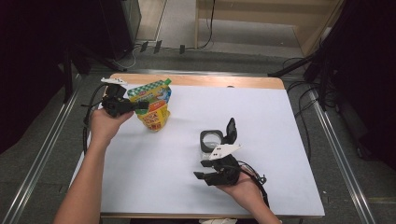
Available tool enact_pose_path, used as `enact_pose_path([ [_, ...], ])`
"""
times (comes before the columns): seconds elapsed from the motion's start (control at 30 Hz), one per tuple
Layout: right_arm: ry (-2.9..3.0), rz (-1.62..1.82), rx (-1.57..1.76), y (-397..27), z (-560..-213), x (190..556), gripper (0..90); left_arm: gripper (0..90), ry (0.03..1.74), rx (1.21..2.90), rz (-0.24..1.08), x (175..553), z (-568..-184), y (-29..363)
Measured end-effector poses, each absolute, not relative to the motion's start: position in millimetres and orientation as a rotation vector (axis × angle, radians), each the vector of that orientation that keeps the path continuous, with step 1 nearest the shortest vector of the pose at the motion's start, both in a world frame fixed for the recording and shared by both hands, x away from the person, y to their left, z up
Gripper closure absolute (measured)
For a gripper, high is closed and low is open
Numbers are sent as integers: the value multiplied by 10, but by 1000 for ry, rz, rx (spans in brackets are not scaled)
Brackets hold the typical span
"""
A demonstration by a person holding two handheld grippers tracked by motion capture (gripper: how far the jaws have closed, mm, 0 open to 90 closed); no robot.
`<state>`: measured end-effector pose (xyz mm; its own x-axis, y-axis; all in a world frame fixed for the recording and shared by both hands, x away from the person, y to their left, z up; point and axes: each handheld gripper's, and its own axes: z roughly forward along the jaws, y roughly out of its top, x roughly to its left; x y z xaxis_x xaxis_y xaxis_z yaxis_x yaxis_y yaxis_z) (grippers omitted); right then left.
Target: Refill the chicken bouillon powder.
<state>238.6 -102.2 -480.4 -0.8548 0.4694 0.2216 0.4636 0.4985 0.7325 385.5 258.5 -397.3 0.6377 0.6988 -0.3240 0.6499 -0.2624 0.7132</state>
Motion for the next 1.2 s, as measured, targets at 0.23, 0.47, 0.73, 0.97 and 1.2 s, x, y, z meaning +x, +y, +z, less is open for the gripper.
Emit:
enact_pose_path([
  [0.23,2675,1345,809,-1017,-4806,2388,505,900,1058,1973,27,3766,-3768,2454],
  [0.47,2644,1392,824,-960,-4773,2384,506,900,1018,1992,16,3611,-3589,2287],
  [0.73,2653,1393,812,-783,-4733,2418,505,900,972,2001,14,3409,-3426,2180],
  [0.97,2625,1415,804,-615,-4721,2495,503,900,897,2003,25,3191,-3253,2078],
  [1.2,2630,1383,815,-445,-4837,2552,515,900,880,2012,-23,3037,-3206,1991],
])
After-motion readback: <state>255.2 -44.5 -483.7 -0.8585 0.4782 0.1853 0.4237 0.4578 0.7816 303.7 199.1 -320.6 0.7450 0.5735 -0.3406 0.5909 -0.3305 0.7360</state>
